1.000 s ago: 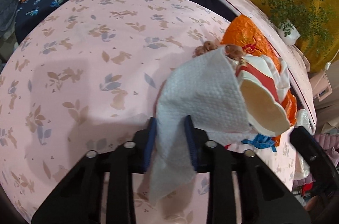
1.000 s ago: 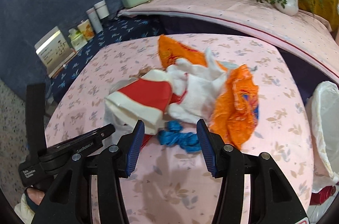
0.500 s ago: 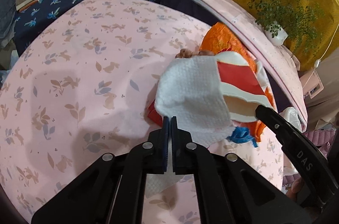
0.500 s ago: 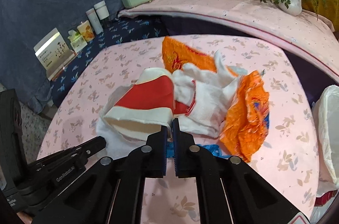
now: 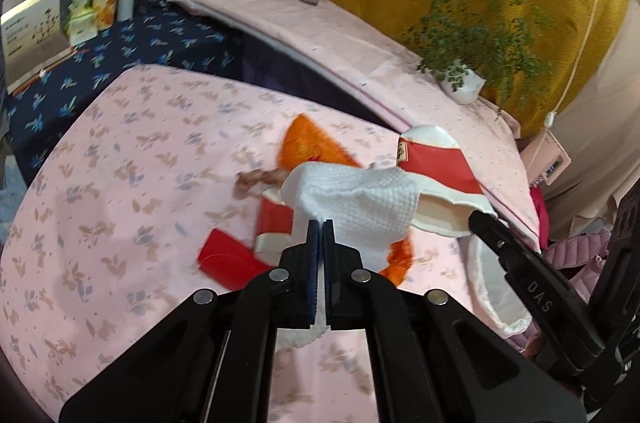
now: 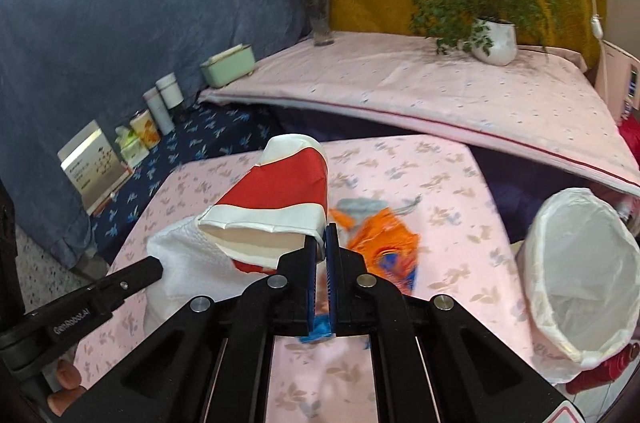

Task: Collect trash
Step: 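Grasp the red-and-white paper cup with the right gripper while left lifts the wipe, then carry the wipe and cup over the bin and release both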

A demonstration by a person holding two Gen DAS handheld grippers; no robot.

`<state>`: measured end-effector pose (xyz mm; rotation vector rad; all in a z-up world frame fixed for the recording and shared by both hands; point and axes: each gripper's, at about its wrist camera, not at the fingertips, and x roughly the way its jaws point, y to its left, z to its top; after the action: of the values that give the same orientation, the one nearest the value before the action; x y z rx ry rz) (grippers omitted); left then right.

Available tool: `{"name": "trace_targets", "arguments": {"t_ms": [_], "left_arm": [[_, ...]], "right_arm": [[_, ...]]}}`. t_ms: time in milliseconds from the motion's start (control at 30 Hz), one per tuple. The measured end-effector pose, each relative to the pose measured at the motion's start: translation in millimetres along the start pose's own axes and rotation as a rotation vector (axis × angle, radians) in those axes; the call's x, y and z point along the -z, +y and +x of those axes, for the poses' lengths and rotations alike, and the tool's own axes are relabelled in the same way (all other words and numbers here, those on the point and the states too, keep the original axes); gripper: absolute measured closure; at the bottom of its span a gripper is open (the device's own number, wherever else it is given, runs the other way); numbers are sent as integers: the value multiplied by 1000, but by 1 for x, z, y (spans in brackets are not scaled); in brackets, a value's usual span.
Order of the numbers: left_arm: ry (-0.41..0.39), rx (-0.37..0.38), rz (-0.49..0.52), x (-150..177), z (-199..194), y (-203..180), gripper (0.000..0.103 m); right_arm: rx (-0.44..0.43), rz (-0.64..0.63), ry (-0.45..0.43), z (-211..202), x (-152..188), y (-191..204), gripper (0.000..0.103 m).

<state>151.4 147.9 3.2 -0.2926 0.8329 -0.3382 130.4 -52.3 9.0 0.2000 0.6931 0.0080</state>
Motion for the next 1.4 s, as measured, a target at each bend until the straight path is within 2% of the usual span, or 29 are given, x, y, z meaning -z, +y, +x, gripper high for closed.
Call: {"name": "trace_targets", "arguments": {"t_ms": [233,500,933,1100,1300,1333,1400], "left_arm": [[-20,79,96,-13,-1,-68,101],[7,164,219,-4,14,-154,101],[108,265,370,25,59,-270,101],[173,318,406,38,83,-307,101],[232,333,430,51,108,-334,100],[243,340,425,52,111,-336,99],[254,333,417,53,116,-337,84]], "right_arm": [[75,95,-57,-29,-7,-61,99],[172,203,-100,-59,-4,-138,99],[334,401,-122,-92,28,-267,99],[359,450,-90,-89,44,-296,99],[364,476,-53,-79,57,-309,99],[362,478,-48,-77,57,-311,97],[353,484,-44,-74,58,-312,91]]}}
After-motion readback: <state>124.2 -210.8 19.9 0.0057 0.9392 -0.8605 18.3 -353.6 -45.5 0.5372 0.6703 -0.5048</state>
